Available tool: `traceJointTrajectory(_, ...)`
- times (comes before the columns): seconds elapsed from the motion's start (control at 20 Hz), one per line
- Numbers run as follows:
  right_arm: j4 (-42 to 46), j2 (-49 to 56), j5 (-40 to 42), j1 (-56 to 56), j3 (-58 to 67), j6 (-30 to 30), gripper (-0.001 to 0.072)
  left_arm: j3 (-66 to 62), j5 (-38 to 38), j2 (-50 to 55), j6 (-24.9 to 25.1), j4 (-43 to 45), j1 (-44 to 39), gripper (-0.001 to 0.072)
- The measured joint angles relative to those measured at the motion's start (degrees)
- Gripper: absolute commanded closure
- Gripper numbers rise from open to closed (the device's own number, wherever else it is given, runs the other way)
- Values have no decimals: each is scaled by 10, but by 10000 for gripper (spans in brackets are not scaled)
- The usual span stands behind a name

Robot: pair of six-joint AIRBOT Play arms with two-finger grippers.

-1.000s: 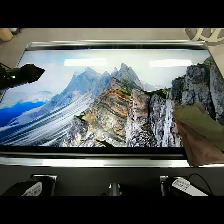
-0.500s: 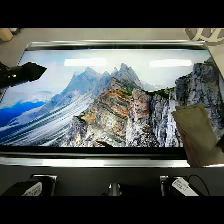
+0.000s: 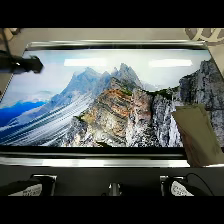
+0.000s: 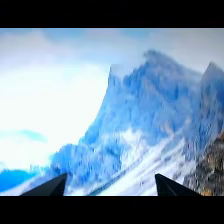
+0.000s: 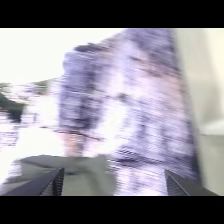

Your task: Fold the shirts.

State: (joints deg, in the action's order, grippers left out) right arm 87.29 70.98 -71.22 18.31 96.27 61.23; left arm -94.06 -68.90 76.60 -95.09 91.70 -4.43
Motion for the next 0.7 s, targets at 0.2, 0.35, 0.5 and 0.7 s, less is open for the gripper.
traceJointTrajectory(0.2,-72,90,-146,-102,8,8,35,90,-81,5,-13,26,-32,-13)
traceJointTrajectory(0.35,-88,129,-202,-126,0,8,36,150,-64,-13,-22,35,-42,-13)
traceJointTrajectory(0.5,-77,143,-217,-135,-3,9,38,174,-54,-20,-26,40,-46,-13)
traceJointTrajectory(0.7,-70,149,-225,-140,-5,11,38,184,-49,-23,-28,43,-48,-13)
